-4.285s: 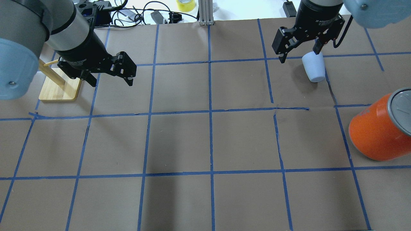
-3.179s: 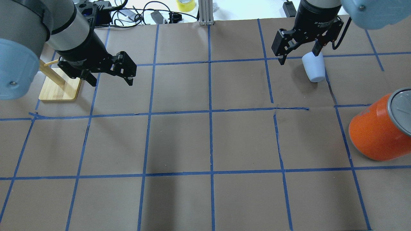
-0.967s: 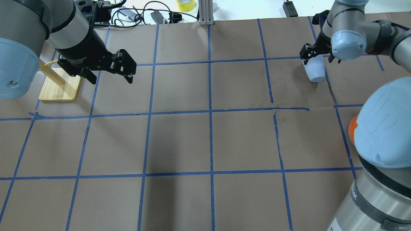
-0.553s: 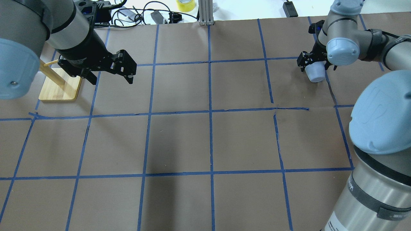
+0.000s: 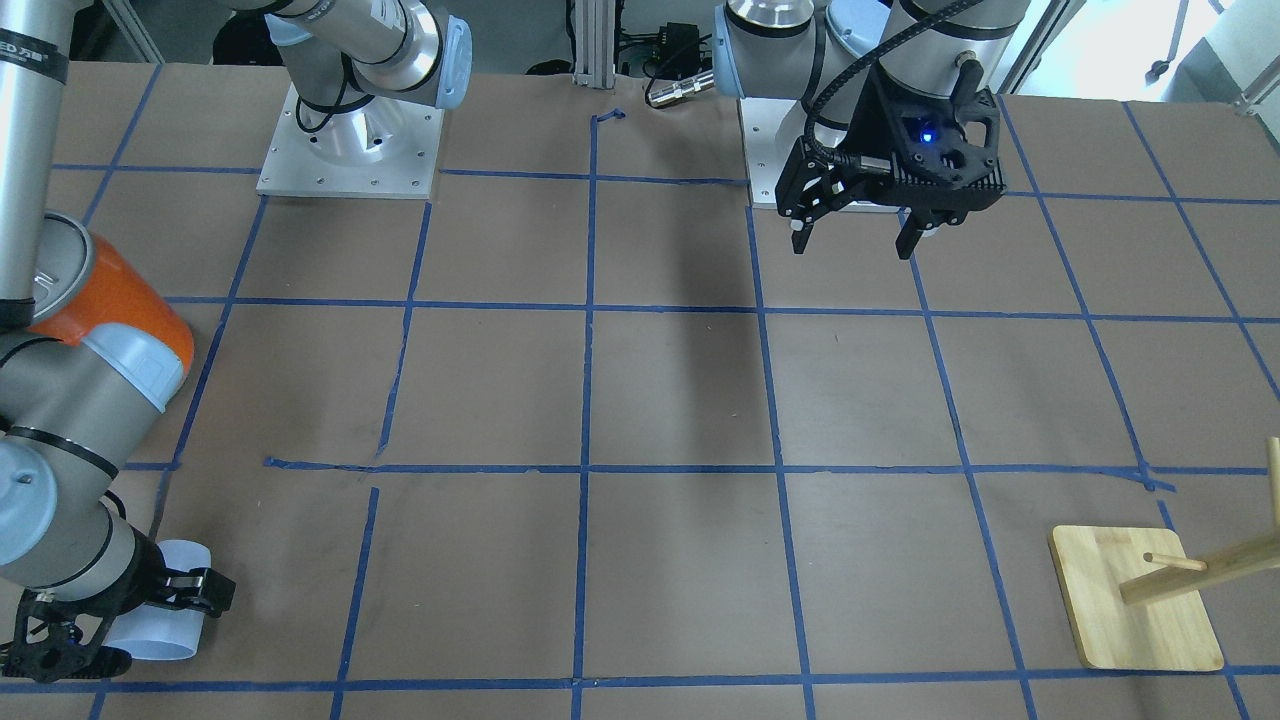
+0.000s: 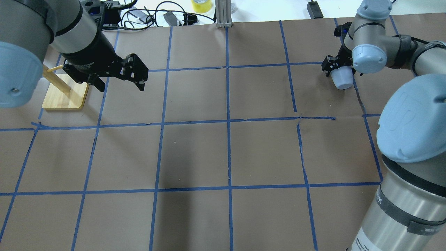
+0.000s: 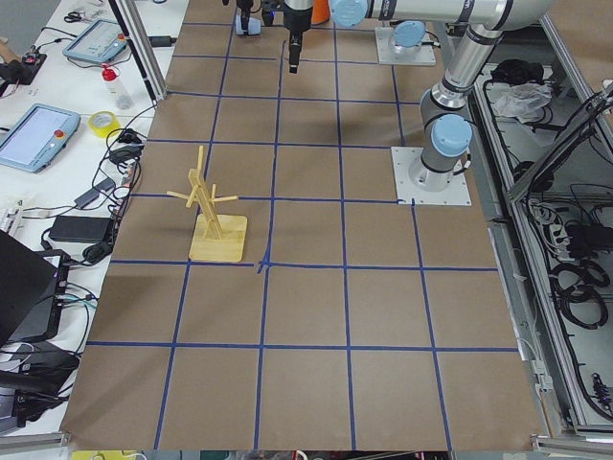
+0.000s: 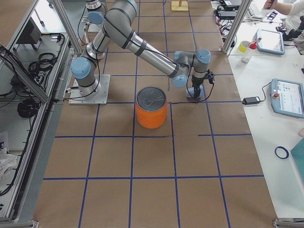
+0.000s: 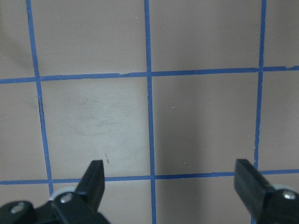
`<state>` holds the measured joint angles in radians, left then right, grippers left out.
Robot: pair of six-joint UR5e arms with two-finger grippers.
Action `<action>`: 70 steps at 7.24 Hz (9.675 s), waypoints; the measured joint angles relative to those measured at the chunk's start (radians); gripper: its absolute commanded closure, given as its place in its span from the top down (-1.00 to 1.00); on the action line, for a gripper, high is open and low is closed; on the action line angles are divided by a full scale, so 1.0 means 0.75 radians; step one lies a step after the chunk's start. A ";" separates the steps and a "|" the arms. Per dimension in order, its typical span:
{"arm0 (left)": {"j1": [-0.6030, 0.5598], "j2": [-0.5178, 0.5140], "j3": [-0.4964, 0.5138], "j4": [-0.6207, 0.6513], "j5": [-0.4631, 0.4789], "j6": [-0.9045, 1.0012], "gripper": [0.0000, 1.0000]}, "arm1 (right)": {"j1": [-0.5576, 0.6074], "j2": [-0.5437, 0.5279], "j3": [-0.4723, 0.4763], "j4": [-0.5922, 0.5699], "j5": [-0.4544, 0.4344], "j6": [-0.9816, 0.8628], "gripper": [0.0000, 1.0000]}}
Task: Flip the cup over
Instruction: 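Close the right gripper on the light blue cup, then lift the cup and carry it with the right gripper toward the left gripper, then lay the cup on its side on the table and open the right gripper, then reach the left gripper to the cup's closed end while the right arm withdraws, then grasp the lying cup with the left gripper and lift it, then rotate the cup upright and set it down with the left gripper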
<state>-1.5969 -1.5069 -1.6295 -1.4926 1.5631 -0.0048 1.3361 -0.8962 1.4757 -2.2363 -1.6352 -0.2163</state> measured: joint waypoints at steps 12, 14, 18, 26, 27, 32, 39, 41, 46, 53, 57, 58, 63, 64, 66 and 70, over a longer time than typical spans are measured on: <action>0.000 -0.002 -0.003 -0.007 -0.020 -0.016 1.00 | 0.649 -0.128 -0.017 -0.132 -0.019 -0.306 -0.53; 0.002 0.000 -0.001 -0.005 -0.017 -0.010 1.00 | 0.770 -0.098 -0.013 -0.191 -0.018 -0.676 -0.54; 0.001 0.004 0.001 -0.002 -0.021 -0.003 1.00 | 0.987 0.021 -0.012 -0.303 -0.050 -1.136 -0.52; 0.005 0.003 -0.001 -0.003 -0.025 0.016 1.00 | 1.020 0.063 0.000 -0.310 -0.040 -1.196 0.99; 0.006 -0.001 -0.001 -0.002 -0.027 0.041 1.00 | 1.021 0.062 0.000 -0.307 -0.040 -1.190 0.99; 0.106 -0.028 -0.001 -0.010 -0.205 0.113 1.00 | 1.021 -0.055 -0.005 -0.165 -0.049 -0.973 0.99; 0.365 -0.513 -0.073 0.230 -0.853 0.417 1.00 | 0.505 -0.477 0.001 0.350 -0.032 -0.213 1.00; 0.364 -0.674 -0.120 0.316 -1.087 0.527 1.00 | 0.390 -0.600 0.001 0.537 0.023 -0.064 1.00; 0.342 -0.869 -0.257 0.357 -1.468 0.744 -0.34 | 0.303 -0.703 0.002 0.739 0.074 0.274 1.00; 0.307 -0.862 -0.225 0.374 -1.638 0.658 -1.00 | 0.305 -0.779 0.036 0.815 0.071 0.275 1.00; 0.295 -0.766 0.022 0.725 -1.068 0.030 -1.00 | 0.303 -0.779 0.038 0.811 0.061 0.281 1.00; 0.278 -0.764 0.103 0.746 -0.832 0.020 -1.00 | 0.304 -0.778 0.039 0.810 0.061 0.281 1.00; 0.181 -0.757 0.171 0.594 0.090 0.422 -1.00 | 0.304 -0.778 0.042 0.810 0.058 0.268 1.00; 0.179 -0.756 0.165 0.598 0.110 0.447 -1.00 | 0.304 -0.777 0.043 0.810 0.058 0.267 1.00; 0.174 -0.758 0.161 0.616 0.086 0.451 1.00 | 0.304 -0.777 0.043 0.810 0.057 0.266 1.00; 0.159 -0.697 0.170 0.612 0.024 0.412 1.00 | 0.303 -0.778 0.043 0.809 0.060 0.265 1.00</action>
<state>-1.4778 -2.0293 -1.5019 -1.0339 1.5812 0.3038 1.5632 -1.4800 1.5079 -1.6296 -1.5902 -0.0175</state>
